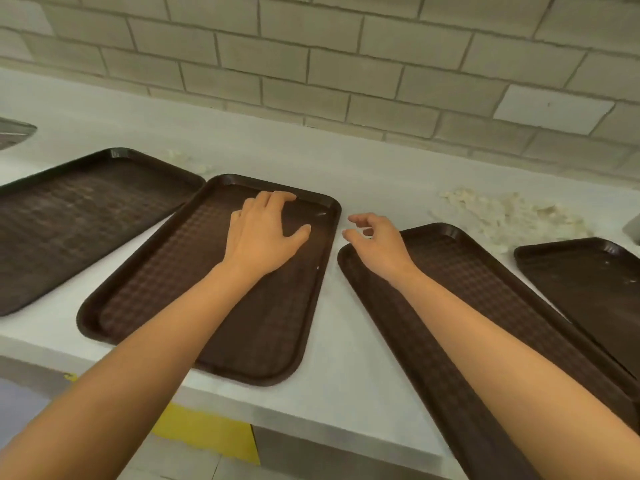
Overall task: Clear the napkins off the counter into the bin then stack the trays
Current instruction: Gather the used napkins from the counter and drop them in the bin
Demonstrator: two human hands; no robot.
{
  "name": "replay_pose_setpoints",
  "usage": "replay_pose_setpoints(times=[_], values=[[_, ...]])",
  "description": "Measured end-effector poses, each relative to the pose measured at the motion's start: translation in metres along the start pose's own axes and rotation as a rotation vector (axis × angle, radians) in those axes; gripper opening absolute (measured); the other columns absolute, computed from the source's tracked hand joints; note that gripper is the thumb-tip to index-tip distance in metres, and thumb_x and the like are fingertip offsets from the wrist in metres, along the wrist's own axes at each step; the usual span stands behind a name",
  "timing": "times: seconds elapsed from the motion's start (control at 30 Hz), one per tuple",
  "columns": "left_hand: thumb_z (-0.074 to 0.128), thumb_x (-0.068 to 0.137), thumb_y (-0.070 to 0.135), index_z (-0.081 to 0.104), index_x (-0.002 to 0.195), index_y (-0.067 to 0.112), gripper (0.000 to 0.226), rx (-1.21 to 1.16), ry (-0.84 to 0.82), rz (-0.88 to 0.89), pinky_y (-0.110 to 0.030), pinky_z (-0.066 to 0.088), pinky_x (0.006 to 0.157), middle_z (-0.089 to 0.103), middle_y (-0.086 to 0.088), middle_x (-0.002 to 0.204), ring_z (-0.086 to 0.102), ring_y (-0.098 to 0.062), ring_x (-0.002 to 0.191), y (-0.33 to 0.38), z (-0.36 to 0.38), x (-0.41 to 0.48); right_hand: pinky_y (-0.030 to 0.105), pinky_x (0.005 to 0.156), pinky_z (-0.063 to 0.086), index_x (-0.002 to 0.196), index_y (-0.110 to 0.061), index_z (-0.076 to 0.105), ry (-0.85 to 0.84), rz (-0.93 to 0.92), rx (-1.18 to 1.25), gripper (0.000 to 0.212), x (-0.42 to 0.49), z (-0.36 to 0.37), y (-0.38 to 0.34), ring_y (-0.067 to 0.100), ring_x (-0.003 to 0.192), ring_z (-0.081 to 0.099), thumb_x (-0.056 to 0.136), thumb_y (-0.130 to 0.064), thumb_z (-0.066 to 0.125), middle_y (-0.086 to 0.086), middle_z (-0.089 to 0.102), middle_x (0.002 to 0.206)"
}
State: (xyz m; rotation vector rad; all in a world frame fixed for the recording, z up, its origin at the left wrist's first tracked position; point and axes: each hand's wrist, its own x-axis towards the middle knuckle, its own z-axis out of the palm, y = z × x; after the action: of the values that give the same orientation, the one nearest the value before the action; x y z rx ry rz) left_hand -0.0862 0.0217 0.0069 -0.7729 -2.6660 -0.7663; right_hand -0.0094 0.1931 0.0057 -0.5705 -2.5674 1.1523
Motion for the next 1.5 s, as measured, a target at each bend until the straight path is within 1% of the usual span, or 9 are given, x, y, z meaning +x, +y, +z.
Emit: replay_pose_setpoints(times=[0.3, 0.53, 0.73, 0.87, 0.97, 1.1, 1.2, 1.37, 1.5], values=[[0.058, 0.083, 0.049, 0.043, 0.134, 0.022, 0.059, 0.012, -0.071, -0.013, -0.044, 0.038, 0.098, 0.048, -0.004, 0.134, 0.044, -0.026, 0.124, -0.107, 0.001, 0.089, 0.019, 0.092, 0.037, 0.127, -0.019, 0.055, 0.013, -0.003, 0.022, 0.038, 0.088, 0.081, -0.055, 0.015, 0.117, 0.051, 0.09, -0.03, 0.058, 0.002, 0.052, 0.129], [0.059, 0.084, 0.047, 0.032, 0.142, 0.02, 0.07, 0.035, -0.123, -0.031, -0.047, 0.035, 0.104, 0.027, -0.011, 0.15, 0.032, -0.033, 0.133, -0.203, -0.003, 0.175, 0.02, 0.095, 0.034, 0.131, -0.022, 0.05, 0.011, 0.071, 0.013, 0.041, 0.145, 0.138, -0.092, 0.015, 0.124, 0.047, 0.092, -0.033, 0.054, 0.002, 0.047, 0.135], [0.056, 0.08, 0.061, 0.02, 0.146, 0.022, 0.085, 0.202, -0.236, -0.122, -0.053, 0.024, 0.109, 0.012, -0.017, 0.154, 0.017, -0.041, 0.139, -0.264, 0.02, 0.237, 0.019, 0.094, 0.032, 0.13, -0.024, 0.05, 0.018, 0.133, -0.014, 0.04, 0.173, 0.17, -0.101, 0.013, 0.123, 0.046, 0.092, -0.034, 0.054, 0.0, 0.046, 0.134], [0.055, 0.073, 0.072, 0.012, 0.146, 0.03, 0.094, 0.264, -0.347, -0.175, -0.057, 0.016, 0.111, 0.003, -0.02, 0.154, 0.009, -0.049, 0.138, -0.291, 0.035, 0.263, 0.019, 0.094, 0.033, 0.129, -0.025, 0.051, 0.033, 0.159, -0.03, 0.039, 0.187, 0.178, -0.102, 0.013, 0.121, 0.047, 0.092, -0.034, 0.055, 0.0, 0.046, 0.132], [0.055, 0.07, 0.075, 0.01, 0.145, 0.033, 0.096, 0.242, -0.391, -0.192, -0.059, 0.018, 0.11, -0.001, -0.02, 0.154, 0.013, -0.053, 0.136, -0.3, 0.046, 0.274, 0.019, 0.092, 0.033, 0.129, -0.025, 0.051, 0.034, 0.177, -0.034, 0.038, 0.193, 0.183, -0.101, 0.012, 0.12, 0.047, 0.092, -0.033, 0.055, -0.001, 0.046, 0.132], [0.056, 0.07, 0.075, 0.016, 0.142, 0.031, 0.094, 0.221, -0.409, -0.223, -0.058, 0.025, 0.106, 0.005, -0.018, 0.152, 0.024, -0.051, 0.131, -0.304, 0.054, 0.281, 0.02, 0.091, 0.033, 0.129, -0.023, 0.051, 0.022, 0.198, -0.005, 0.036, 0.197, 0.19, -0.097, 0.011, 0.115, 0.048, 0.094, -0.031, 0.052, 0.0, 0.046, 0.132], [0.054, 0.077, 0.068, 0.024, 0.14, 0.026, 0.081, 0.222, -0.428, -0.22, -0.054, 0.027, 0.104, 0.016, -0.016, 0.146, 0.028, -0.046, 0.128, -0.307, 0.058, 0.282, 0.02, 0.088, 0.033, 0.128, -0.023, 0.051, 0.013, 0.208, 0.012, 0.034, 0.198, 0.195, -0.095, 0.009, 0.109, 0.047, 0.095, -0.03, 0.051, 0.0, 0.046, 0.132], [0.049, 0.092, 0.045, 0.041, 0.128, 0.01, 0.051, 0.156, -0.442, -0.213, -0.047, 0.035, 0.098, 0.032, -0.019, 0.134, 0.032, -0.039, 0.123, -0.304, 0.064, 0.286, 0.02, 0.088, 0.033, 0.128, -0.022, 0.052, 0.008, 0.217, 0.011, 0.032, 0.201, 0.198, -0.093, 0.012, 0.114, 0.048, 0.096, -0.028, 0.048, 0.0, 0.046, 0.132], [0.042, 0.098, 0.029, 0.046, 0.119, -0.001, 0.037, 0.11, -0.432, -0.144, -0.04, 0.041, 0.083, 0.052, -0.023, 0.118, 0.051, -0.036, 0.106, -0.301, 0.069, 0.288, 0.019, 0.087, 0.032, 0.126, -0.021, 0.053, -0.001, 0.216, 0.009, 0.03, 0.201, 0.202, -0.091, 0.007, 0.106, 0.045, 0.096, -0.026, 0.047, 0.001, 0.047, 0.13]])
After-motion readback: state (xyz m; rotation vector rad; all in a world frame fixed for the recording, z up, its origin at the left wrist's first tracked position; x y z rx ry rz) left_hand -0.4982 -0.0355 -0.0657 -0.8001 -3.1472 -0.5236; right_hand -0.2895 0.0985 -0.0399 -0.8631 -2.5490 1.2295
